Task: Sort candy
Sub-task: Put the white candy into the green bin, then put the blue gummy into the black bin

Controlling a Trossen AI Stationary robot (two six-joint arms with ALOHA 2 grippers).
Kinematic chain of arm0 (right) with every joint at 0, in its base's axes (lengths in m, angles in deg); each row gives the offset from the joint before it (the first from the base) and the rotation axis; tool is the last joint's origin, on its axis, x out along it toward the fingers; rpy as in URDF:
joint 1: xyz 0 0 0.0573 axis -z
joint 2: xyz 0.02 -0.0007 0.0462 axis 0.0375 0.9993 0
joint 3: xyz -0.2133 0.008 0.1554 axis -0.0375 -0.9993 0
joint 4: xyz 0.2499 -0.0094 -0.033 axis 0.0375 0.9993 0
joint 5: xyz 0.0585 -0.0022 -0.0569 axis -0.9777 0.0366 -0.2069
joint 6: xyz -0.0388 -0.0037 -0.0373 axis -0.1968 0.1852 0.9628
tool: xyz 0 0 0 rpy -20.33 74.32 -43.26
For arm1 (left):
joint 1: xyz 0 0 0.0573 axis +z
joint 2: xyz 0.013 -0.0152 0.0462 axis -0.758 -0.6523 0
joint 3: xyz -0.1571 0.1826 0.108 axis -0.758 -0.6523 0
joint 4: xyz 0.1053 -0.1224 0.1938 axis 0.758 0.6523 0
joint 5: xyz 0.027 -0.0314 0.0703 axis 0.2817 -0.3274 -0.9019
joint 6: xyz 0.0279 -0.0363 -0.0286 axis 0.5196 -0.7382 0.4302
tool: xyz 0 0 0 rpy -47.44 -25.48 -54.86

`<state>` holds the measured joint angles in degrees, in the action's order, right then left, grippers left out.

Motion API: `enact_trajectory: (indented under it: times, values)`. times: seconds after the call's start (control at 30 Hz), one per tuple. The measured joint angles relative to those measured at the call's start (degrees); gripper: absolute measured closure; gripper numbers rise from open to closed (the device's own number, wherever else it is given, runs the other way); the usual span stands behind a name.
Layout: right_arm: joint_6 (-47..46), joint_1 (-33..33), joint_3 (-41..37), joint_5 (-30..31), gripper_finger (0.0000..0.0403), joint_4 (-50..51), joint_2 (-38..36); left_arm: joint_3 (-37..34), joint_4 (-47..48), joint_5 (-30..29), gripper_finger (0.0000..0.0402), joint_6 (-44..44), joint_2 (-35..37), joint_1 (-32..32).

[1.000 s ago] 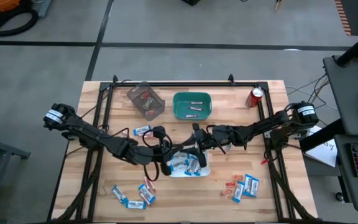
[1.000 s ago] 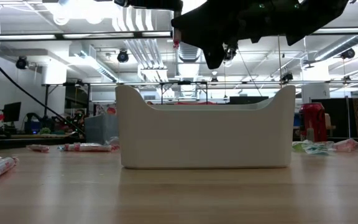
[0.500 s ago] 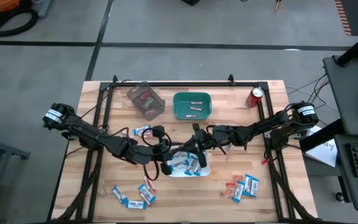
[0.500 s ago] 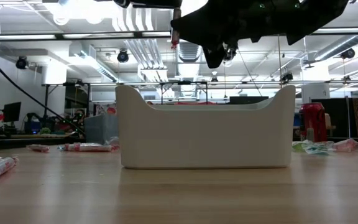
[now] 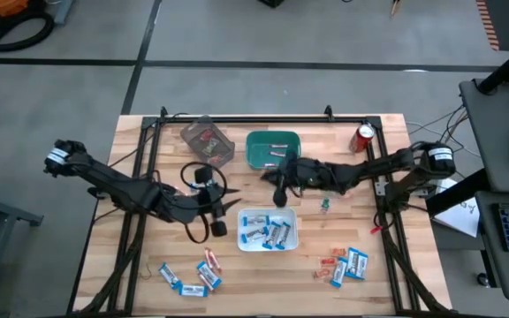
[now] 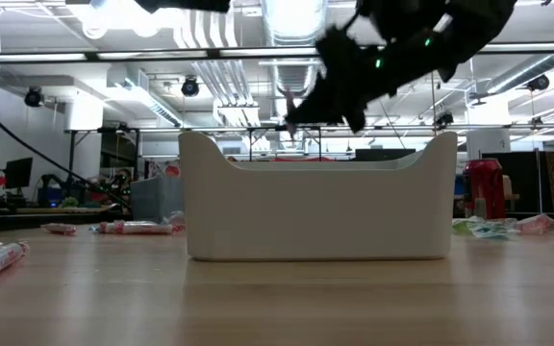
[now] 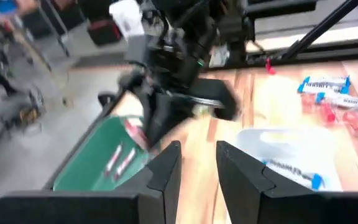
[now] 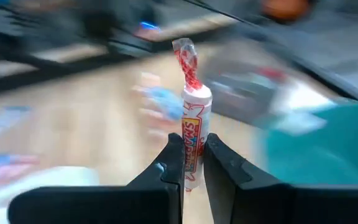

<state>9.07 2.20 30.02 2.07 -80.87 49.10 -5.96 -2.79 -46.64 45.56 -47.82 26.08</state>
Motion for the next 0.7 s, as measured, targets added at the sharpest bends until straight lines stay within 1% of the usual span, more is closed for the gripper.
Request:
enact_trajectory:
  times: [0.07, 0.17, 0.27, 0.37, 0.7]
  values:
    - [-0.59, 2.92, 0.0, 5.06, 0.0372, 4.19, 0.02, 0.0, 3.29, 0.01, 0.0316, -3.61, 0.82, 0.0]
    - [-1.35, 7.44, 0.0, 8.33, 0.0372, 10.55, 0.05, 0.0, 6.53, -0.03, 0.0316, -6.76, 1.34, 0.0]
    - [-1.4, 10.73, 0.0, 8.51, 0.0361, 13.98, 0.07, -0.47, 6.62, -0.01, 0.0316, -7.42, 1.11, 0.0]
    - [-1.37, 12.3, 0.0, 8.32, 0.0343, 14.86, 0.07, -0.7, 6.61, -0.01, 0.0316, -7.43, 0.18, 0.0]
    - [-1.43, 12.59, 0.0, 8.32, 0.0285, 14.85, 0.07, -0.81, 6.57, -0.01, 0.0315, -7.43, -2.01, 0.0]
